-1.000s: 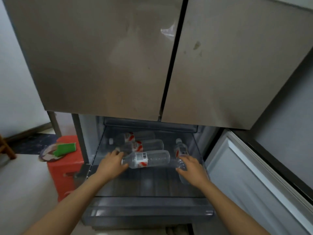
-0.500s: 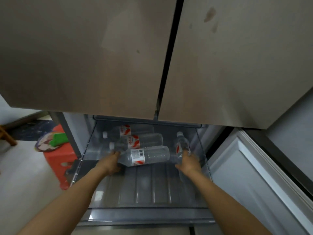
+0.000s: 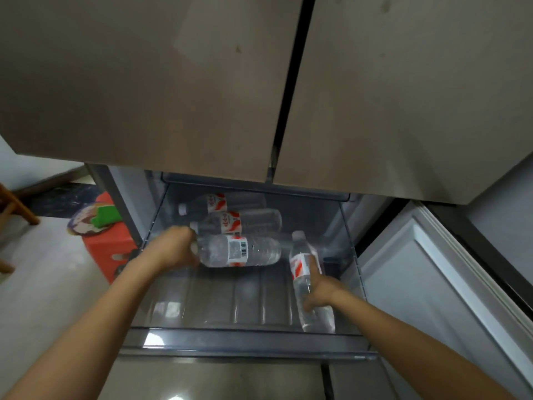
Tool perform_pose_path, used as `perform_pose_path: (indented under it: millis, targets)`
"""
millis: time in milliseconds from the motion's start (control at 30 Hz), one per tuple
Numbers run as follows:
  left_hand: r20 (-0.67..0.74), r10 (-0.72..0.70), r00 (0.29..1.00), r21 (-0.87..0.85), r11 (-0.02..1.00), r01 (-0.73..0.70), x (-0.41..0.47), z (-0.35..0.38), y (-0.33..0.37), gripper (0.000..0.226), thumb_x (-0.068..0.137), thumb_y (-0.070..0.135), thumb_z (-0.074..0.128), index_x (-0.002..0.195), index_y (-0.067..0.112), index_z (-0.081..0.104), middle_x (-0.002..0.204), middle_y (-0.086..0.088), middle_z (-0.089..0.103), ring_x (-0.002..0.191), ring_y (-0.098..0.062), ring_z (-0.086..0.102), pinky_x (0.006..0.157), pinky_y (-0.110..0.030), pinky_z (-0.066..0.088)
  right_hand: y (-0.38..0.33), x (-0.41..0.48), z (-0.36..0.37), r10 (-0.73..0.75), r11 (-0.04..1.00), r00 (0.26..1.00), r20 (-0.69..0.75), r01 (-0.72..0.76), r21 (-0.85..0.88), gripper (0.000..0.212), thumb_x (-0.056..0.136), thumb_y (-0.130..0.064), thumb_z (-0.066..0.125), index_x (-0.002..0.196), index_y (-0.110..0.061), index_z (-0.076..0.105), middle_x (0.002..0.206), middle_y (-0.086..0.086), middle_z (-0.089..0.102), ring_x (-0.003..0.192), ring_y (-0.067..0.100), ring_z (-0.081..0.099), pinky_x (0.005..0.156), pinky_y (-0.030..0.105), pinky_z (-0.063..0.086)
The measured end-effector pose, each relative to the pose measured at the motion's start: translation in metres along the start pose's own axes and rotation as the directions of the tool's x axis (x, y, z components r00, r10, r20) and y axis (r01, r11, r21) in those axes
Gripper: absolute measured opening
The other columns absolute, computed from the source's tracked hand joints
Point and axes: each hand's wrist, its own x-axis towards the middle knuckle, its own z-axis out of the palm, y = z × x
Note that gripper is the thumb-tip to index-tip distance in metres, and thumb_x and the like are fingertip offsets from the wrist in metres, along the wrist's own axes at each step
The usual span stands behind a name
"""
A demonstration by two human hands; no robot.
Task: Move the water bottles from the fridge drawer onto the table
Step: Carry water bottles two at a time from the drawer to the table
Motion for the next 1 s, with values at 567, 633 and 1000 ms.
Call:
perform_pose_path:
  millis: [567,633,1000]
  targets:
    - [-0.370,-0.086,0.925,-0.821,0.496,-0.283,-0.061,0.018,0.043,0.032,0.066,0.045,0.063,0.092,0.034,0.049,0.094,0.005,0.055,0.084,0.003,0.053,0.076,-0.012,0.043,-0.033,0.020,-0.023,0.016,0.940,0.943,-0.333,0.099,0.325,0.108,0.074,-0.036,0.072,0.144,-0.033,-0.010,0.134,0.020,0.043,0.115,0.035,0.052,0.087,0.039,0.048]
    - [-0.348,-0.117,0.930,-0.871,0.406,-0.275,-0.061,0.020,0.047,0.028,0.071,0.037,0.061,0.094,0.031,0.048,0.092,0.005,0.055,0.080,0.004,0.054,0.073,-0.014,0.047,-0.033,0.006,-0.028,-0.067,0.917,0.925,-0.375,0.205,0.342,0.106,0.073,-0.034,0.073,0.145,-0.034,-0.005,0.131,0.016,0.049,0.113,0.033,0.055,0.085,0.037,0.048]
    - [-0.315,-0.206,0.926,-0.760,0.640,-0.116,-0.055,0.042,0.046,0.081,0.061,0.014,0.082,0.130,0.016,0.039,0.122,-0.003,0.051,0.113,-0.019,0.049,0.092,-0.032,0.041,-0.015,-0.058,-0.021,-0.232,0.589,0.681,-0.695,0.667,0.457,0.093,0.065,-0.020,0.081,0.137,-0.038,0.024,0.118,-0.012,0.033,0.112,0.006,0.037,0.099,0.030,0.038]
